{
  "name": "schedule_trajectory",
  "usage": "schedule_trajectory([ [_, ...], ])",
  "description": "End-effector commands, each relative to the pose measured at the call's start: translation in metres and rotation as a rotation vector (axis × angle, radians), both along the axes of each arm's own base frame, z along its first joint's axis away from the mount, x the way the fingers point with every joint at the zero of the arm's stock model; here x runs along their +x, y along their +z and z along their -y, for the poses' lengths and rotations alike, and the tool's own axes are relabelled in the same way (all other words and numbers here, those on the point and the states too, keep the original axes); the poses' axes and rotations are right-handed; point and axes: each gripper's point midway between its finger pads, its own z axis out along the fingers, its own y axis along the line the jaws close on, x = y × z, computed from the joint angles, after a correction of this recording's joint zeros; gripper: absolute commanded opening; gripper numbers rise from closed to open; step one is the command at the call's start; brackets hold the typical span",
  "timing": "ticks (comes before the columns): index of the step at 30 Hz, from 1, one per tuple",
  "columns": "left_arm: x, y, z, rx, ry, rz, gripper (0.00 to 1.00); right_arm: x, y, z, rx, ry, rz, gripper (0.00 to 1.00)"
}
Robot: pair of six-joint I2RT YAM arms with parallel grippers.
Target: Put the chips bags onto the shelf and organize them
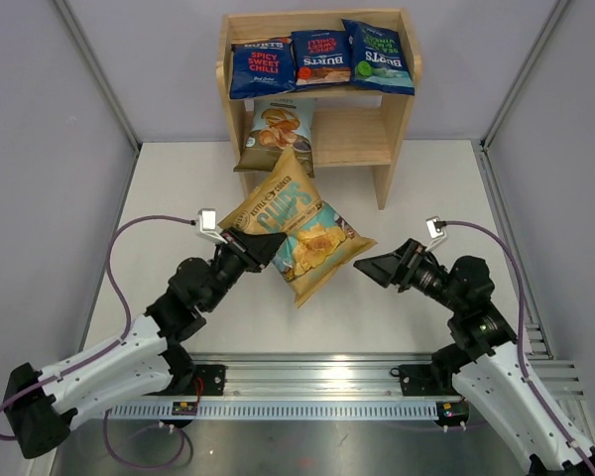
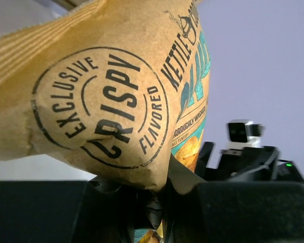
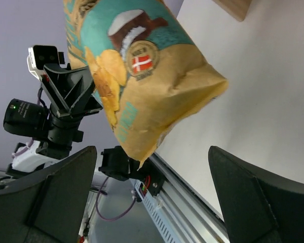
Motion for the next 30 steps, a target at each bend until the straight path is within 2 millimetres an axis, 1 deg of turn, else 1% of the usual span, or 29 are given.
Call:
schedule_trajectory([
  [1,-0.002,0.057,-0.019,-0.171,0.064,0.096,0.18,-0.003,0.054,-0.012,0.17,0.072,0.163,1.0],
  [3,-0.002,0.06,-0.025,-0.225,0.081,0.081,0.2,0.0,0.057,-0.015,0.193,0.068,0.181,0.99],
  [4,-0.002,0.062,-0.028,-0.266,0.086,0.067,0.2,-0.001,0.063,-0.018,0.204,0.077,0.201,0.99],
  [5,-0.004,0.068,-0.029,-0.305,0.083,0.079,0.2,0.001,0.063,-0.02,0.202,0.079,0.205,0.99],
  [6,-0.005,0.071,-0.03,-0.329,0.078,0.082,0.2,0.005,0.059,-0.024,0.192,0.084,0.193,1.0],
  [7,-0.005,0.073,-0.029,-0.346,0.073,0.081,0.2,0.006,0.065,-0.026,0.2,0.092,0.215,1.0],
  [8,-0.007,0.077,-0.029,-0.37,0.06,0.079,0.2,0.005,0.065,-0.03,0.205,0.106,0.219,0.99],
  [9,-0.008,0.084,-0.029,-0.39,0.054,0.091,0.2,0.01,0.062,-0.035,0.202,0.104,0.21,0.99],
  [10,-0.008,0.091,-0.026,-0.404,0.04,0.094,0.2,0.01,0.069,-0.037,0.216,0.11,0.245,0.99],
  [11,-0.009,0.095,-0.026,-0.418,0.031,0.096,0.2,0.008,0.071,-0.041,0.219,0.121,0.26,0.99],
  [12,-0.01,0.099,-0.025,-0.429,0.023,0.1,0.2,0.015,0.071,-0.042,0.22,0.101,0.263,0.99],
  [13,-0.011,0.102,-0.021,-0.44,0.003,0.097,0.2,0.016,0.077,-0.042,0.231,0.093,0.287,0.99],
  [15,-0.013,0.107,-0.019,-0.465,-0.016,0.098,0.2,0.02,0.081,-0.043,0.234,0.072,0.322,1.0],
  [16,-0.014,0.107,-0.019,-0.472,-0.021,0.099,0.2,0.02,0.087,-0.043,0.248,0.067,0.348,0.99],
  [18,-0.014,0.108,-0.013,-0.491,-0.048,0.086,0.19,0.02,0.089,-0.047,0.252,0.072,0.364,1.0],
  [20,-0.016,0.109,-0.006,-0.505,-0.083,0.068,0.19,0.021,0.095,-0.05,0.262,0.077,0.378,0.99],
  [21,-0.014,0.104,-0.001,-0.5,-0.096,0.053,0.18,0.024,0.093,-0.053,0.257,0.078,0.372,0.99],
  [23,-0.017,0.108,0.005,-0.533,-0.137,0.05,0.18,0.024,0.094,-0.057,0.259,0.082,0.371,1.0],
  [24,-0.015,0.102,0.01,-0.528,-0.146,0.034,0.18,0.028,0.091,-0.058,0.257,0.068,0.359,0.99],
  [25,-0.016,0.101,0.013,-0.534,-0.165,0.024,0.18,0.03,0.089,-0.059,0.255,0.06,0.354,0.98],
  [27,-0.015,0.098,0.021,-0.528,-0.186,0.009,0.18,0.032,0.088,-0.058,0.255,0.046,0.355,0.98],
  [30,-0.017,0.093,0.028,-0.521,-0.213,-0.009,0.18,0.034,0.093,-0.054,0.26,0.015,0.375,0.95],
])
